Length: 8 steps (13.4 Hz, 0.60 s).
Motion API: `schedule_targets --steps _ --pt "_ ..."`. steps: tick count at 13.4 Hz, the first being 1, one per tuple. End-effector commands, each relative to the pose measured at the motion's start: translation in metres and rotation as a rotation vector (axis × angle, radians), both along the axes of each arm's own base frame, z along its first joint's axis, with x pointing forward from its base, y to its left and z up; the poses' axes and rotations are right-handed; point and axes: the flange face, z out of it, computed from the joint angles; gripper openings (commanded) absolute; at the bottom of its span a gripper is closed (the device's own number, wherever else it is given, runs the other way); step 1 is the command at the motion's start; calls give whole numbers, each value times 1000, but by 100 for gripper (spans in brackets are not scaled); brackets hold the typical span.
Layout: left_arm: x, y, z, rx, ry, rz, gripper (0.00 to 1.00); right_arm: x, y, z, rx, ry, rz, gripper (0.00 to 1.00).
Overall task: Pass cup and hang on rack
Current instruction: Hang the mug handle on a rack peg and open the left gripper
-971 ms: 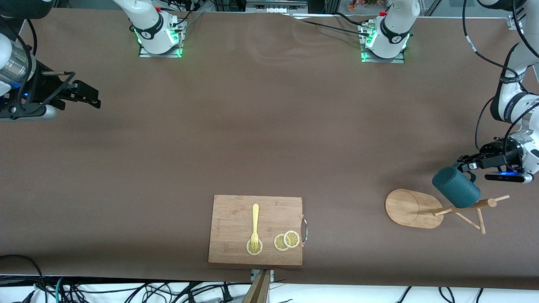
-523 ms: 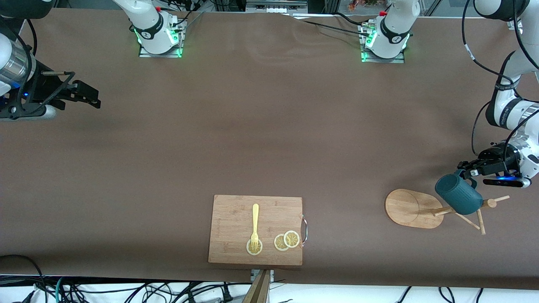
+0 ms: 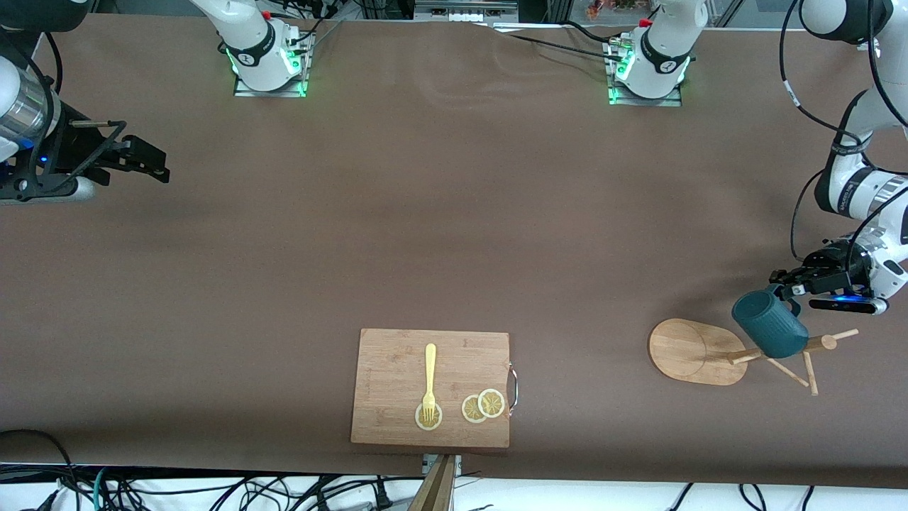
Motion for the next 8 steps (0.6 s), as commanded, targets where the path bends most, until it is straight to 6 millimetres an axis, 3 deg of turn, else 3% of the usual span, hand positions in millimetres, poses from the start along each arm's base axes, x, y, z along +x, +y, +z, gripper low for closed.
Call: schedule_targets --steps 1,8 --pt "-3 -3 23 76 -51 -91 100 3 -1 5 6 -10 -6 100" --pt "-56 -2 107 531 49 -542 100 3 -1 4 7 -8 -6 100"
